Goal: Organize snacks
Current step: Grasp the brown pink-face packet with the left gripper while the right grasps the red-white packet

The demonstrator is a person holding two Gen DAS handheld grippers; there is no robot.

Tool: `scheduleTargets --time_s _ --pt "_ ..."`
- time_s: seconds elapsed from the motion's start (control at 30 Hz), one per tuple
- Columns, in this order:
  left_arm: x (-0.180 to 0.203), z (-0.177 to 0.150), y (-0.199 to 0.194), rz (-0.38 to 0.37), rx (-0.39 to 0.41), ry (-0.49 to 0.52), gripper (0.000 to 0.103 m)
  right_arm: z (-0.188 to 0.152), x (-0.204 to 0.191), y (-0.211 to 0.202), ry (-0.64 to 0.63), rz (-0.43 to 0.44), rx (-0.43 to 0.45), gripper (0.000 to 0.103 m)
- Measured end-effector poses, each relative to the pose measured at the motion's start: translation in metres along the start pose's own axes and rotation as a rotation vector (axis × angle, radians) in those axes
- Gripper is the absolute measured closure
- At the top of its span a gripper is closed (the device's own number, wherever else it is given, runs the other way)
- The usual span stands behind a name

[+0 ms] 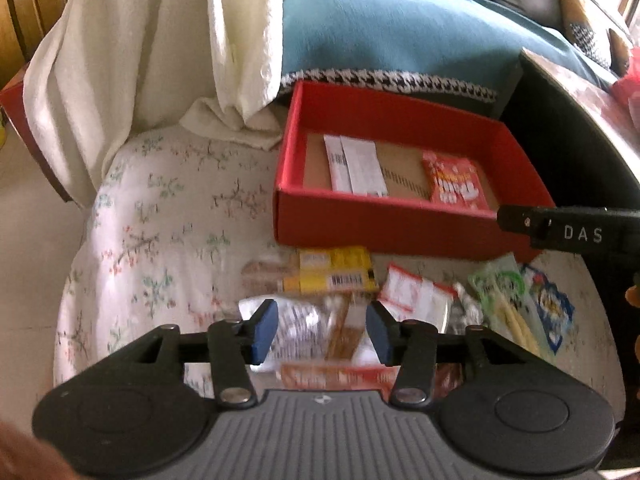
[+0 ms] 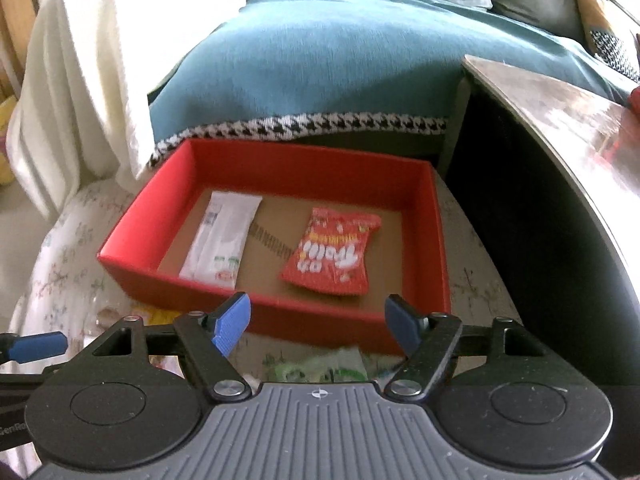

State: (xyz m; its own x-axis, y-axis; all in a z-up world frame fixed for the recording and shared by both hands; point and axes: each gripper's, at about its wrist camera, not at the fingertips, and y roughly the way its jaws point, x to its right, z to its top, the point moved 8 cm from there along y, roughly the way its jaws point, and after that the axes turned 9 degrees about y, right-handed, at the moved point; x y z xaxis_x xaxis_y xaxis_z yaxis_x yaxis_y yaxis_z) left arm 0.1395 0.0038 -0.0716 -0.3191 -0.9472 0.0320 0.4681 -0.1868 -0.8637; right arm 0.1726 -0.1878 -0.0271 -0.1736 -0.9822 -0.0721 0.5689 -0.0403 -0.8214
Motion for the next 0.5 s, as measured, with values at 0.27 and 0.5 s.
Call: scheduleTargets --time_s 0.27,0.5 --pt "0.008 -0.027 -0.009 -0.024 -0.025 -0.014 0.055 -0.022 0.002 -0.016 0.001 0.004 -0.016 0.020" --pt "0.019 -0.045 -0.011 -0.040 -0.044 0.001 0.052 -0.032 0.000 -0.027 0.003 0.017 -0.014 0.020"
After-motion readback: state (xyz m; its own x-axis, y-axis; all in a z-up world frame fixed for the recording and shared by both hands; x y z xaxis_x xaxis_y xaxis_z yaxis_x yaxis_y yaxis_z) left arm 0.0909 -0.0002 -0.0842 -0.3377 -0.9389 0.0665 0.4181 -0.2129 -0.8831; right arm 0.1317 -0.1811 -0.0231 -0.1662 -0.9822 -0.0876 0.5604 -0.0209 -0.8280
